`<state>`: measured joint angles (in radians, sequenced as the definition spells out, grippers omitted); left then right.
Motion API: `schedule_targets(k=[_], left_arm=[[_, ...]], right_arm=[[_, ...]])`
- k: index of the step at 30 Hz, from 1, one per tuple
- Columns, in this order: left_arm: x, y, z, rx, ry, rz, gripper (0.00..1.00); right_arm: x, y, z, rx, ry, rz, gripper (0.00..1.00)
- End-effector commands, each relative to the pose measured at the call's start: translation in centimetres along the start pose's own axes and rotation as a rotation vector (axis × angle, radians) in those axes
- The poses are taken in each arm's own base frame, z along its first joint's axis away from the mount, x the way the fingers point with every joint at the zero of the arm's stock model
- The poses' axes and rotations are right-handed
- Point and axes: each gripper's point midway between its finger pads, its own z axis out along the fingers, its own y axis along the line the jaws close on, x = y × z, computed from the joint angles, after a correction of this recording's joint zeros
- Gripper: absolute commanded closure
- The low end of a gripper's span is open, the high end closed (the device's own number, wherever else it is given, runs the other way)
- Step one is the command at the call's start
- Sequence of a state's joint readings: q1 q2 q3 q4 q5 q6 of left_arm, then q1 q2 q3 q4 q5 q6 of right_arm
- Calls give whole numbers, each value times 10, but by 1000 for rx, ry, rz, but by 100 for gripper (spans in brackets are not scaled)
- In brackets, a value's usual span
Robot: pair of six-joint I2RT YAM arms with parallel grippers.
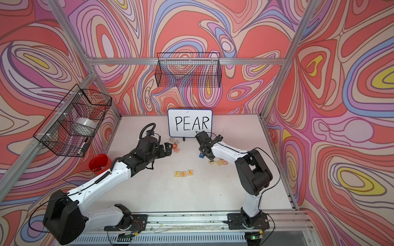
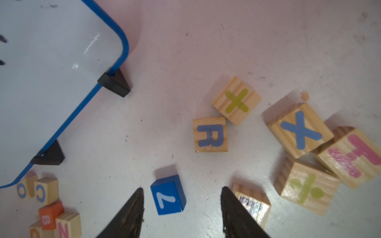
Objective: Spell the uppercase word “pear” with letter blocks
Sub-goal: Pick up the letter block from the center of the board.
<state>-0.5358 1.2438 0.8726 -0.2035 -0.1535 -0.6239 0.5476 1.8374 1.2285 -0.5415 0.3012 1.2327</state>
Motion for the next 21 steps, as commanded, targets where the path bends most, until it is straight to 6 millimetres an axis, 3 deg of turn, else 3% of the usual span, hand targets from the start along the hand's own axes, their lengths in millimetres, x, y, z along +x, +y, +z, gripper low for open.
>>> schedule_targets(k=[1, 11, 21], left_arm=[[-19, -11, -5, 36, -51, 15, 0], [-22, -5, -6, -7, -56, 37, 0], [-23, -3, -6, -25, -56, 43, 0]], right_arm=[[-8, 2, 10, 14, -13, 46, 38], [-18, -10, 34, 65, -27, 79, 36], [-25, -8, 51, 78, -60, 48, 37]])
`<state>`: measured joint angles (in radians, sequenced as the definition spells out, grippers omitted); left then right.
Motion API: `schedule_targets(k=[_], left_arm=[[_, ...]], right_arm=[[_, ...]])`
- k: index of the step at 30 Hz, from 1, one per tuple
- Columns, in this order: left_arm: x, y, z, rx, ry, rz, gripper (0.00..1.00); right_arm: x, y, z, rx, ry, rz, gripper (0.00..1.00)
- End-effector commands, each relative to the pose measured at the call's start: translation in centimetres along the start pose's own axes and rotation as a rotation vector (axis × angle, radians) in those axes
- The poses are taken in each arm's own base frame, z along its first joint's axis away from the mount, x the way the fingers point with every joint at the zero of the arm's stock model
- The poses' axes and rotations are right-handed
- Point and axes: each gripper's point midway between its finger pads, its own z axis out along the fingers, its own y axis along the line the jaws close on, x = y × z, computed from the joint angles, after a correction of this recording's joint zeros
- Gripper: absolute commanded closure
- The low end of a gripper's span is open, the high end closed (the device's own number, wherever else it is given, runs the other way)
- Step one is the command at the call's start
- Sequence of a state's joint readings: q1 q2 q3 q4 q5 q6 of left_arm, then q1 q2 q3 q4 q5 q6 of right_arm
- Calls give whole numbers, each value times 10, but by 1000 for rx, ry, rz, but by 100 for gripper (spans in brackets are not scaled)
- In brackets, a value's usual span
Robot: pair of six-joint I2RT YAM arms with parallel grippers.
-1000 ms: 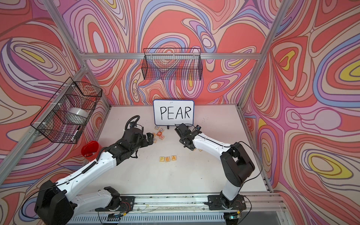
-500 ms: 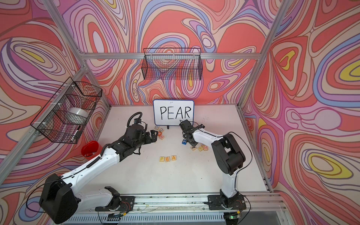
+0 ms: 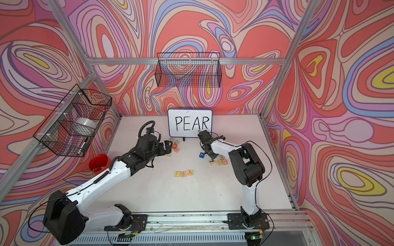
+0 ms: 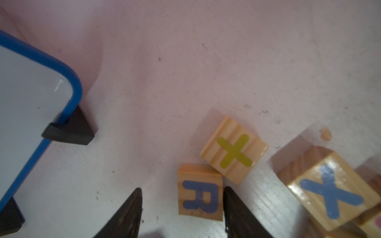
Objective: Spell the uppercase word “pear” with letter blocks
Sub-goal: Pick up the letter block from the center of the board.
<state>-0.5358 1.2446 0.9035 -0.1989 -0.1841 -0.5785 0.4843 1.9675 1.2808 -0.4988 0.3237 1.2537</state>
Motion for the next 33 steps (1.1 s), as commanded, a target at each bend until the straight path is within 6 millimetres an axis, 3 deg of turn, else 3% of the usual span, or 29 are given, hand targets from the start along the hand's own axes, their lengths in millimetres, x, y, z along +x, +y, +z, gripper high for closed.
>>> schedule_targets(k=[1, 7, 13, 22, 28, 33], left_arm=[[-7, 2, -1, -20, -6, 7, 0], [-6, 3, 0, -30, 1, 10, 0], [-6, 5, -3, -36, -3, 11, 0], [-7, 5, -5, -35, -5, 9, 0], [-7, 7, -8, -41, -7, 11, 0], [-9, 8, -10, -42, -16, 8, 0]], right_arm=[[-8, 3, 10, 13, -41, -25, 37], [-13, 19, 22, 19, -59, -147, 40], [-12, 9, 31, 129, -46, -252, 45], [-6, 8, 36, 107, -36, -349, 64], [-2, 33, 20, 7, -41, -541, 67], [4, 60, -18, -129, -61, -730, 68]])
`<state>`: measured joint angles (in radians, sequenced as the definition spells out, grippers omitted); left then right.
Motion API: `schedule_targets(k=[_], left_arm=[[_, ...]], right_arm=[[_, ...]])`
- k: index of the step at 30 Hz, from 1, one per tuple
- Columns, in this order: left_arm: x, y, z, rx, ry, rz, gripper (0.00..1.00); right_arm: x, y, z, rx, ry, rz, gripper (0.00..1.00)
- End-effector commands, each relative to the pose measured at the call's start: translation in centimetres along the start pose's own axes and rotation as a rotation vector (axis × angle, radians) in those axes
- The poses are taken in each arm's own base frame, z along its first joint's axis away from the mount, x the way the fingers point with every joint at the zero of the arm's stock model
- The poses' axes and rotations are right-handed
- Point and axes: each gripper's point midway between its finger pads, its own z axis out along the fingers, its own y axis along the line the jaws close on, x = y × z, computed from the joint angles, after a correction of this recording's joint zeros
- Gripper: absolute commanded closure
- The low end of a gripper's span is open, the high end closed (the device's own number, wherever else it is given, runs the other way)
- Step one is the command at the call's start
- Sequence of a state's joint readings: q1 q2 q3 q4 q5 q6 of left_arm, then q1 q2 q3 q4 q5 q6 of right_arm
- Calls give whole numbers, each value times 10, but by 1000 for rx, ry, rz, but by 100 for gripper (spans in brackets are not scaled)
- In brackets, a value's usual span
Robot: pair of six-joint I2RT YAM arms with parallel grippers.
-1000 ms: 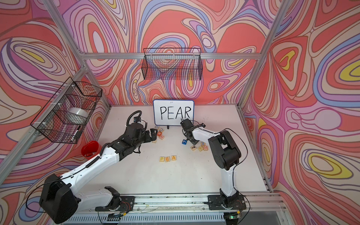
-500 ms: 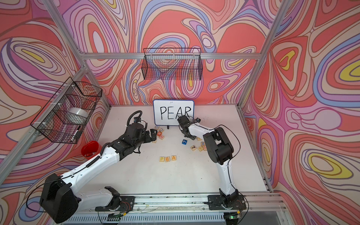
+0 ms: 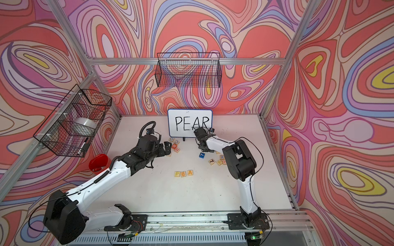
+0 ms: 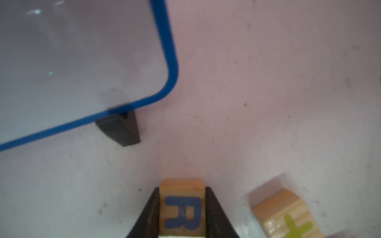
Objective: Spell the uppercase word “pear” with letter blocks
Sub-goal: Pick up the letter block from the center of the board, then place the letter block at the center of the board.
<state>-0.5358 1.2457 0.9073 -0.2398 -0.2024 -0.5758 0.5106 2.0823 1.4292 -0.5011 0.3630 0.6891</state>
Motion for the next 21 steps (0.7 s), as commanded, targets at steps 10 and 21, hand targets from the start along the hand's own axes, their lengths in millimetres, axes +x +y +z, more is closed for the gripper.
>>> schedule_targets(k=[10, 21], left_arm=[[-12, 12, -20, -46, -40, 2, 0], [-2, 39, -40, -120, -63, -25, 0]], right_arm=[[44, 108, -79, -428, 30, -669, 67], [96, 134, -72, -462, 149, -924, 67]])
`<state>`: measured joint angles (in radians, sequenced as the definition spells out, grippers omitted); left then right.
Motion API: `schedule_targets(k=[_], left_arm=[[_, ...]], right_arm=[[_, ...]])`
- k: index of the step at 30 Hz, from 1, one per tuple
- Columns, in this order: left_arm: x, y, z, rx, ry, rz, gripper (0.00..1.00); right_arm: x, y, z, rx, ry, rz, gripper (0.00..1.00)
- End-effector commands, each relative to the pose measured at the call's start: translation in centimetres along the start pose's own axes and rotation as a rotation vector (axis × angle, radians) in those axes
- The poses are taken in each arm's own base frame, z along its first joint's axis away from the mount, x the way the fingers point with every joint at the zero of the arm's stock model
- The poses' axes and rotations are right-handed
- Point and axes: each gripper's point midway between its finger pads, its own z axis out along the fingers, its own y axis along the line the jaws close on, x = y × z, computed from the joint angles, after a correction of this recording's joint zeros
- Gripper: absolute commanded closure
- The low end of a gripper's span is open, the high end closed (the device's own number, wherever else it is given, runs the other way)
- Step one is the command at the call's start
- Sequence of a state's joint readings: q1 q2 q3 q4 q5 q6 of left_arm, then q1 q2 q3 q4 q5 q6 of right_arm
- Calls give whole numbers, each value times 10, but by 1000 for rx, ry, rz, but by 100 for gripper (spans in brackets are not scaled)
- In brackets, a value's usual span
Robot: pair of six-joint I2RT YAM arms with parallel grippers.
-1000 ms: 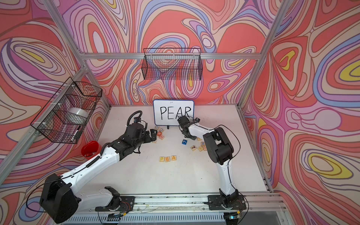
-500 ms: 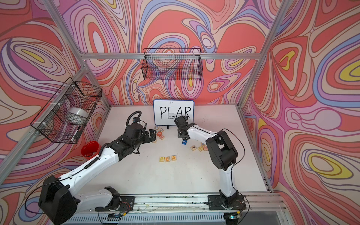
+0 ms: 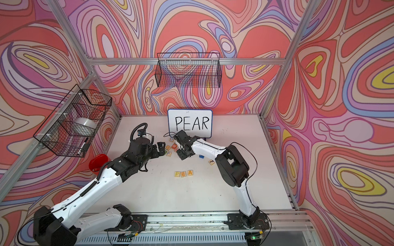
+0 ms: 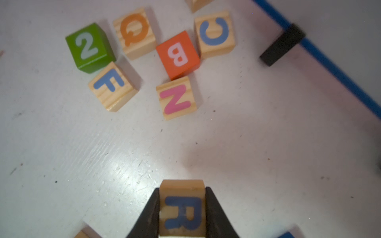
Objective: Spell the uppercase word “pear” with letter blocks
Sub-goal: Place the letter block at the center of the board.
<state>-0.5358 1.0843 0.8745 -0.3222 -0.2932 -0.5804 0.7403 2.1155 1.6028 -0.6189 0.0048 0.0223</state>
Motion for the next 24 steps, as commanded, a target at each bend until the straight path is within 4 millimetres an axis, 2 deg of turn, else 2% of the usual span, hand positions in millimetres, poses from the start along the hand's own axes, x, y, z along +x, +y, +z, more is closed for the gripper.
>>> schedule_targets(k=[1, 5, 13, 19, 24], left_arm=[[11, 20, -2, -72, 19, -7, 0], [10, 23, -6, -81, 9, -10, 0], [-2, 32, -13, -132, -30, 42, 0], [-5, 34, -16, -137, -51, 39, 0], [-5, 35, -15, -147, -47, 54, 0]], right_arm=[[13, 8, 6, -26, 59, -58, 67], [25, 14, 14, -28, 101, -90, 67], [47, 8, 23, 8, 169, -122, 66], [57, 0, 24, 60, 192, -97, 53], [56, -13, 21, 139, 179, -43, 51]])
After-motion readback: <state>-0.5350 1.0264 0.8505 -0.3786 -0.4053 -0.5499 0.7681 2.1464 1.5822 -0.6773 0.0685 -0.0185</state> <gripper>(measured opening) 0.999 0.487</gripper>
